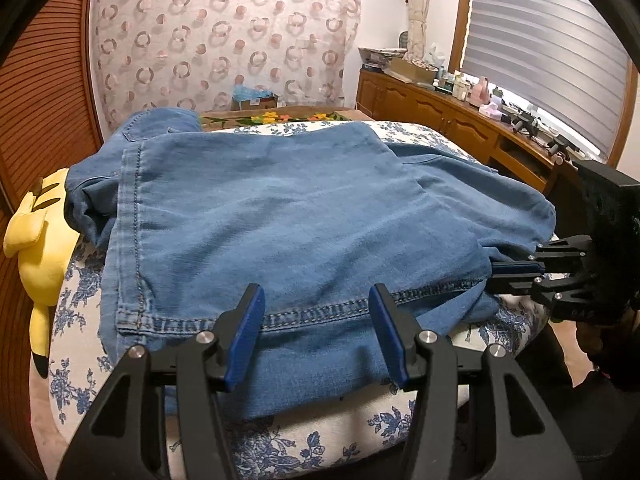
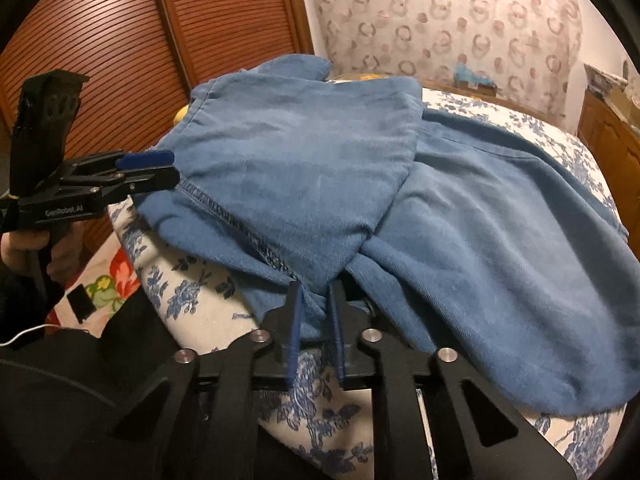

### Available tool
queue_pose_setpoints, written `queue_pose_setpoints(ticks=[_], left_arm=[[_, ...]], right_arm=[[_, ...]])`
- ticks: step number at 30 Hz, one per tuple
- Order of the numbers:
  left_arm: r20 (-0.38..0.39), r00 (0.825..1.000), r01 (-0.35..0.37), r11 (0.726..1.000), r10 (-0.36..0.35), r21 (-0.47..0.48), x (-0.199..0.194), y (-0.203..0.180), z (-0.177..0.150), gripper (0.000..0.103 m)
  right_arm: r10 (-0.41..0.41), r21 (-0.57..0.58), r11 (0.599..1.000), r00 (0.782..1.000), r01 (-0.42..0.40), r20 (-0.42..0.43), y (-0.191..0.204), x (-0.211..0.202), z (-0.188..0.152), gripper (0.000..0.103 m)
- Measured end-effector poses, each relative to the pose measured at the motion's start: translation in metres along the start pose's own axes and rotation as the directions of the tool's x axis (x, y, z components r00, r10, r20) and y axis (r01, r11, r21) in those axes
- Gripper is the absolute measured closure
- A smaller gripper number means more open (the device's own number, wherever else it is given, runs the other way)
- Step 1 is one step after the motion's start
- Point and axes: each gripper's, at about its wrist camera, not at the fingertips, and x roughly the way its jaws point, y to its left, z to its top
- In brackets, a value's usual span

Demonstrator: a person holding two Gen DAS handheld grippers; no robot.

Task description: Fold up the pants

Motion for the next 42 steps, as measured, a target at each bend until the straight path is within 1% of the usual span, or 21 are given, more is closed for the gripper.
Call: queue_pose_setpoints(ticks=[3,6,13,20,25,28,30,31,32,33,35,42], left_arm=[[0.002,1.000,0.000,1.000,0.000,0.000,0.000,0.002,-0.002,0.050],[0.003,1.000,0.003,1.000,-0.003,0.006,0.000,0.001,-0.002,0.050],[0.011,1.000,0.015,0.999,-0.015,0.036,0.003,-0.014,0.005,0.050],[0.015,0.999,0.027,0.997,-0.028,0.070,0.006,-0.030,0.018,0.050],[0.006,0.999,0.033,0.996,-0.034,0.086,0.011,-0.041,0.022,0.050],[-0.002,0.999,0.039,0.995,-0.039,0.091,0.015,-0.045,0.023,0.050],[-0.008,0.999,0.044,0.995,-0.043,0.094,0.018,-0.047,0.025,0.049],[-0.010,0.999,0.046,0.994,-0.046,0.096,0.020,-0.049,0.026,0.049],[-0.011,0.999,0.048,0.994,-0.047,0.097,0.021,-0.051,0.026,0.049],[-0.014,0.999,0.049,0.994,-0.048,0.099,0.023,-0.054,0.026,0.049],[-0.018,0.998,0.054,0.993,-0.053,0.105,0.025,-0.058,0.027,0.049],[-0.033,0.997,0.068,0.989,-0.064,0.133,0.034,-0.075,0.031,0.049]], right_arm=[[0.007,-0.007,1.000,1.000,-0.007,0.000,0.002,-0.006,-0.004,0.101],[0.013,-0.016,1.000,1.000,-0.013,-0.003,0.007,-0.011,-0.009,0.102],[0.030,0.006,1.000,1.000,-0.031,0.006,0.008,-0.021,-0.018,0.103],[-0.011,0.065,0.998,0.998,0.007,0.066,-0.006,-0.039,-0.018,0.103],[-0.086,0.094,0.993,0.991,0.076,0.103,-0.020,-0.055,-0.017,0.101],[-0.147,0.123,0.984,0.981,0.131,0.130,-0.035,-0.067,-0.018,0.094],[-0.188,0.144,0.975,0.972,0.168,0.138,-0.045,-0.074,-0.020,0.078],[-0.210,0.158,0.969,0.968,0.188,0.141,-0.051,-0.077,-0.021,0.075],[-0.242,0.176,0.960,0.960,0.216,0.139,-0.059,-0.082,-0.023,0.070],[-0.274,0.191,0.950,0.952,0.245,0.138,-0.066,-0.086,-0.026,0.068],[-0.312,0.215,0.936,0.940,0.279,0.139,-0.078,-0.094,-0.030,0.066],[-0.433,0.309,0.872,0.893,0.379,0.127,-0.119,-0.121,-0.053,0.056]])
